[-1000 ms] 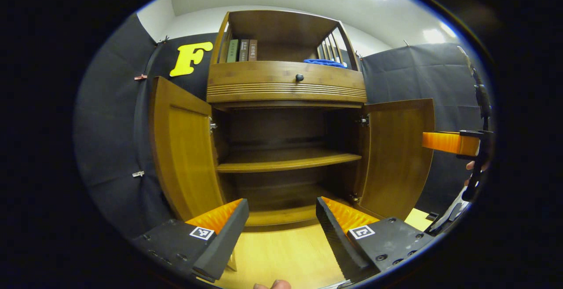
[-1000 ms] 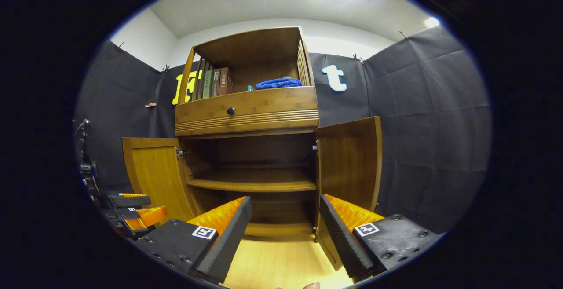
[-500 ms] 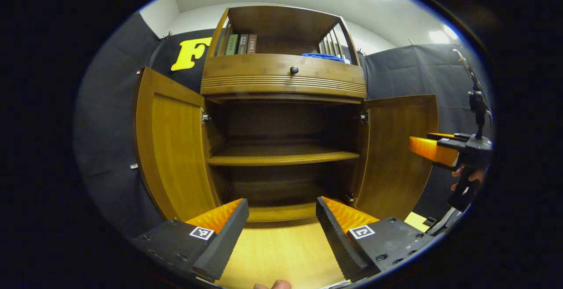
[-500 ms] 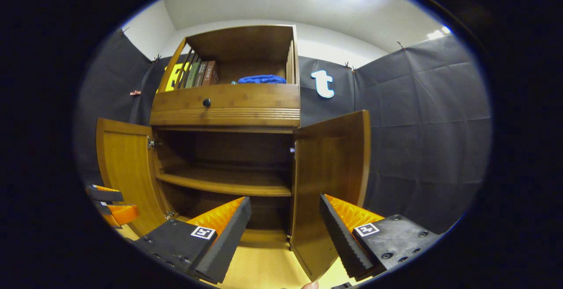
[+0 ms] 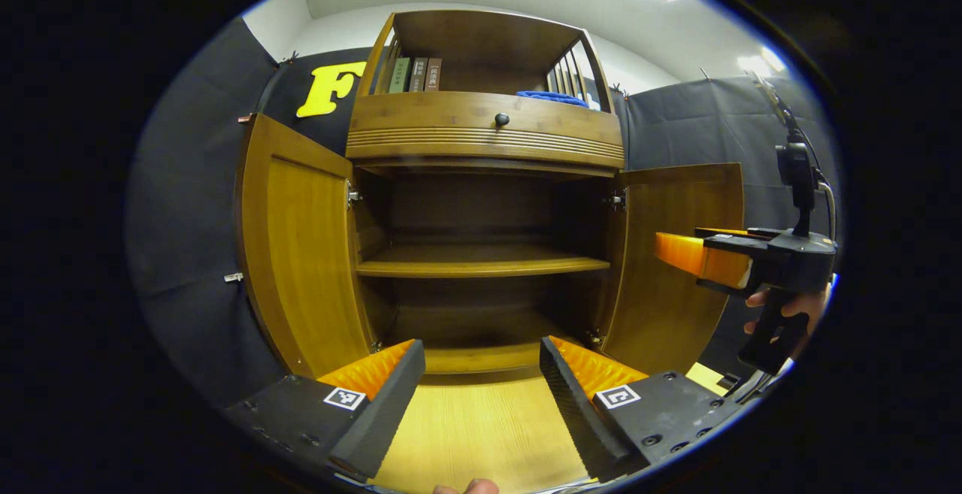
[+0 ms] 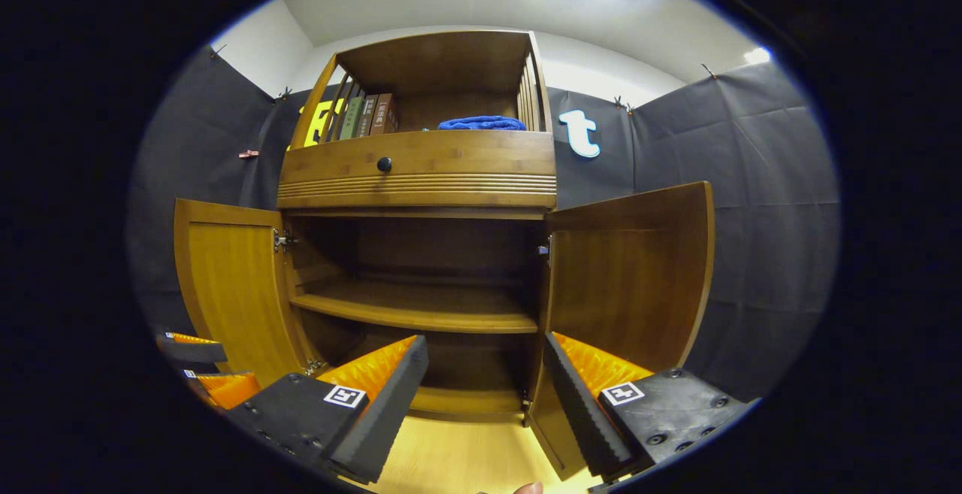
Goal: Open the right door of the double-door shoe cabinet with the right hand, and open the left door with the left hand.
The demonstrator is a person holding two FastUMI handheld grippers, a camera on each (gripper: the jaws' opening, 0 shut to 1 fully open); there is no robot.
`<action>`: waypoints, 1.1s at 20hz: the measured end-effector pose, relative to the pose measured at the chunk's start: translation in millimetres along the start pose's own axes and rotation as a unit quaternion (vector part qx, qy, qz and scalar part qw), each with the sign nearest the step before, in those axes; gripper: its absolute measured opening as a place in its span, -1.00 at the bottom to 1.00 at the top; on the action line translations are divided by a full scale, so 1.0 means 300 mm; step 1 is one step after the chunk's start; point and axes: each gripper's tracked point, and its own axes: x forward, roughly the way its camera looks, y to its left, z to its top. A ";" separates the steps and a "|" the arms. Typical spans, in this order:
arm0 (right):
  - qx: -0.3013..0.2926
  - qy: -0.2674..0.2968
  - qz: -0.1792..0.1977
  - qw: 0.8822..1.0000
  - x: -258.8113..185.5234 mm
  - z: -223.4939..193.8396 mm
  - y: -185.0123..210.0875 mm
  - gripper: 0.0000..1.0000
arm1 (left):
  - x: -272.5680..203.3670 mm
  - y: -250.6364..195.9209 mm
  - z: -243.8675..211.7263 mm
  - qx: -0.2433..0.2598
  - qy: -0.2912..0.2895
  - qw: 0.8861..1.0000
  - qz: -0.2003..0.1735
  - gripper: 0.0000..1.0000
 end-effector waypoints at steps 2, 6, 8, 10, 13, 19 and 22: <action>0.012 0.004 0.004 1.000 -0.016 -0.005 0.031 0.92 | -0.007 -0.003 0.007 -0.004 -0.004 1.000 0.000 0.92; 0.001 0.012 0.008 1.000 -0.029 -0.011 0.043 0.92 | -0.021 -0.001 0.008 -0.009 -0.005 1.000 0.002 0.92; 0.000 0.009 0.007 1.000 -0.035 -0.005 0.039 1.00 | -0.024 0.001 0.005 -0.010 -0.006 1.000 0.002 0.92; -0.005 0.006 0.005 1.000 -0.034 0.004 0.032 0.95 | -0.018 0.003 0.009 -0.012 -0.006 1.000 0.002 0.92; -0.009 0.002 0.007 1.000 -0.023 0.020 0.033 0.95 | -0.011 0.004 0.017 -0.012 -0.010 1.000 0.004 0.92; -0.021 -0.012 -0.001 1.000 -0.004 0.054 0.022 0.95 | 0.030 -0.004 0.033 -0.010 -0.014 1.000 0.000 0.92; -0.029 -0.014 0.001 0.999 0.005 0.063 0.014 0.95 | 0.055 -0.002 0.033 -0.019 -0.010 1.000 0.000 0.92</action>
